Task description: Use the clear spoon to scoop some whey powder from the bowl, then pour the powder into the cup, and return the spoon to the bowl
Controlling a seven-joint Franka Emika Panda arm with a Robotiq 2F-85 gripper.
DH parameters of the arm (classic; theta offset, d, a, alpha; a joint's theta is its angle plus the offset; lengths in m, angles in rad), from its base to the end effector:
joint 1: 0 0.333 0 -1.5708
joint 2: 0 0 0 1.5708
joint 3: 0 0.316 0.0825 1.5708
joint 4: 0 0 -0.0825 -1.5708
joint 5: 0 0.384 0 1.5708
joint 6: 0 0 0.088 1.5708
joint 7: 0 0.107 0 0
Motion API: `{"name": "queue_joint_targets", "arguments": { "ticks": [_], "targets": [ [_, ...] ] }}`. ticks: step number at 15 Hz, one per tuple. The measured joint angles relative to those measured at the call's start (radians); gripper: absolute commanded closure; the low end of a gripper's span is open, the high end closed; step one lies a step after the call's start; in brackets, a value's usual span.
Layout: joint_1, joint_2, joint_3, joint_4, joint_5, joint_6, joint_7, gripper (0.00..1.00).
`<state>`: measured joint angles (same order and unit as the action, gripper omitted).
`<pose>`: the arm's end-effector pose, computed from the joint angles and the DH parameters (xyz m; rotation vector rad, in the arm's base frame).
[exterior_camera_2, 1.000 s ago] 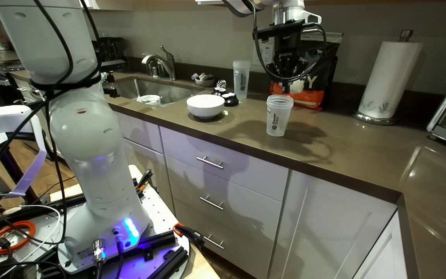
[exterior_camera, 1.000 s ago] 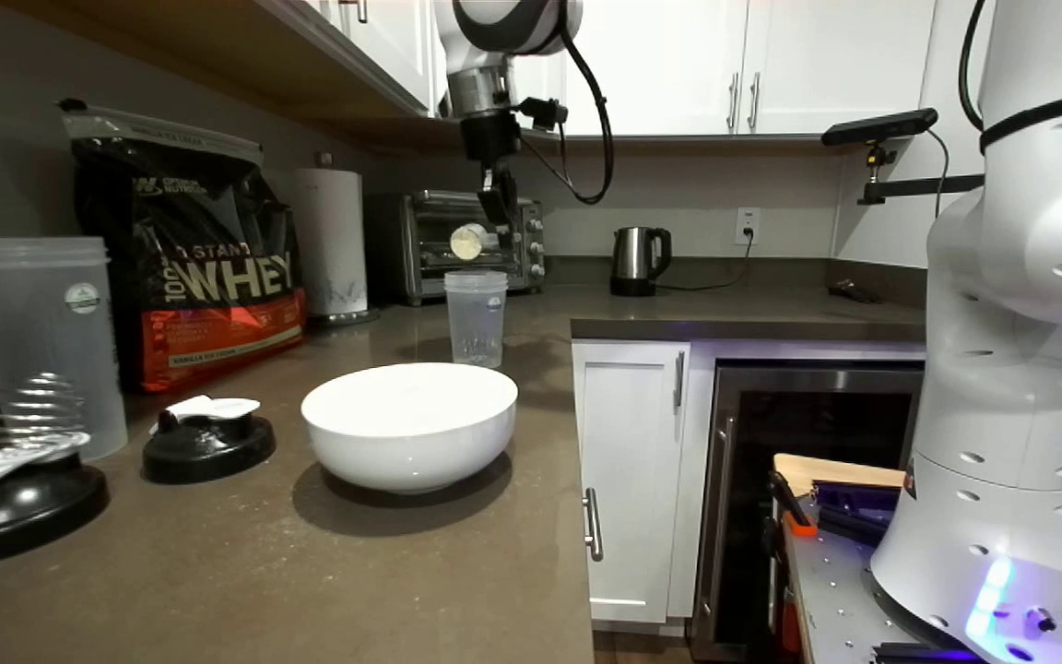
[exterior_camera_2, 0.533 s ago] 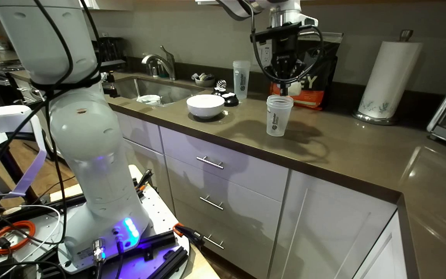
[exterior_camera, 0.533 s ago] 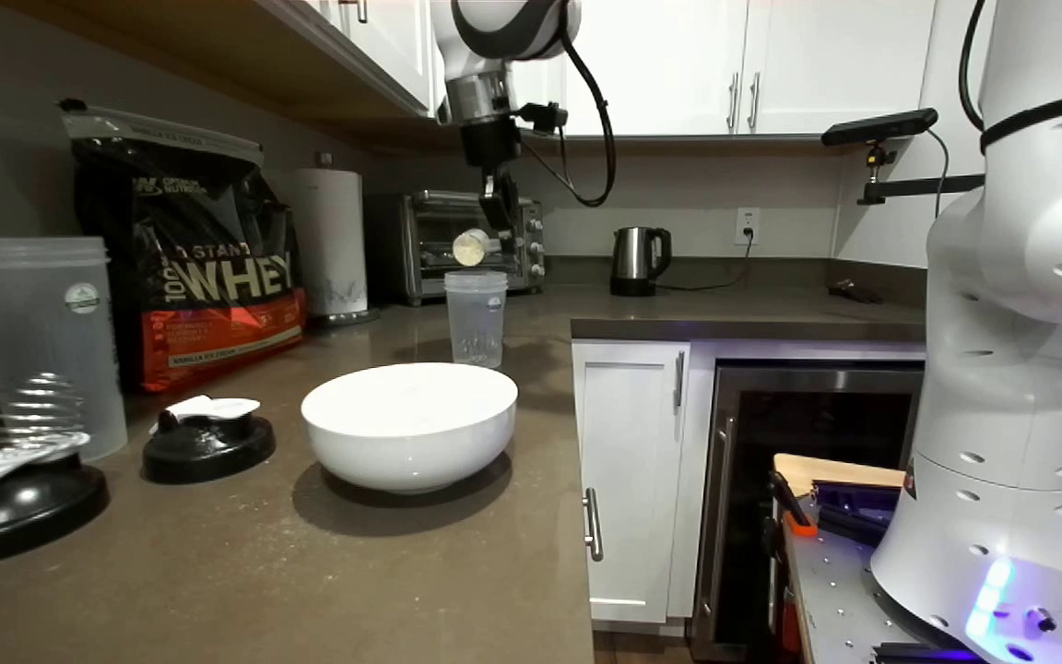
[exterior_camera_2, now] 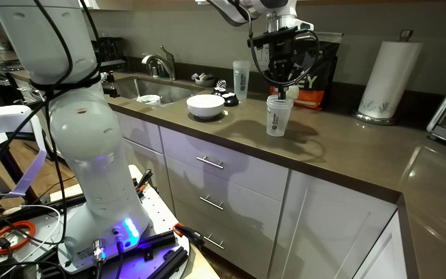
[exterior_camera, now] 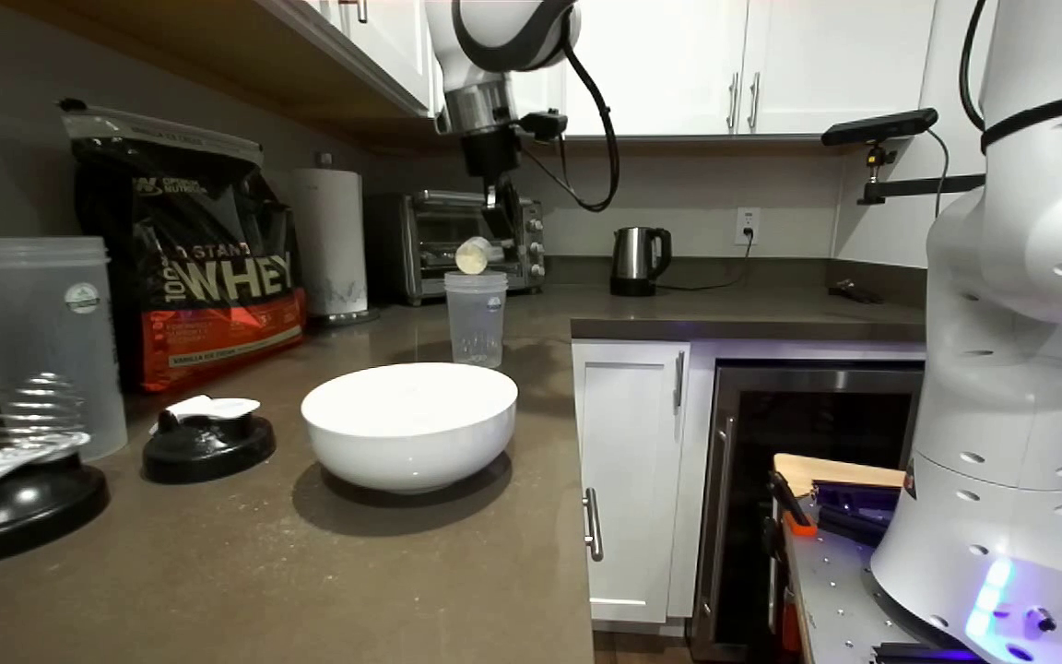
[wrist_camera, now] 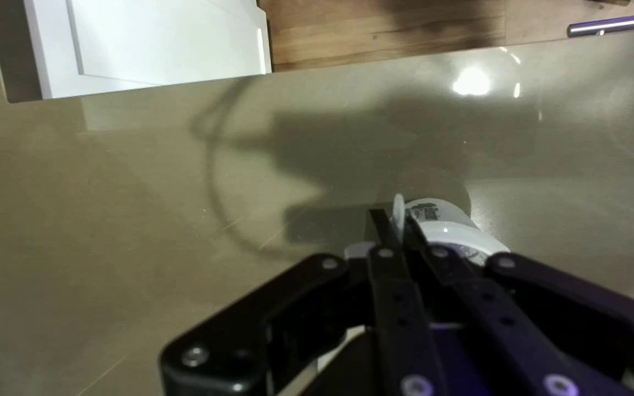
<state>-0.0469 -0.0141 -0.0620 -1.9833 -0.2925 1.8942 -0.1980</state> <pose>0.5394 -0.0804 0.4667 2.8653 0.2776 -0.1670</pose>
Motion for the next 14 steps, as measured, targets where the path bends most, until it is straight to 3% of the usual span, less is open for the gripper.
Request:
{"name": "queue_joint_targets", "arguments": {
  "ticks": [14],
  "targets": [
    [0.004, -0.044, 0.024, 0.000, -0.077, 0.009, 0.032, 0.99]
  ]
}}
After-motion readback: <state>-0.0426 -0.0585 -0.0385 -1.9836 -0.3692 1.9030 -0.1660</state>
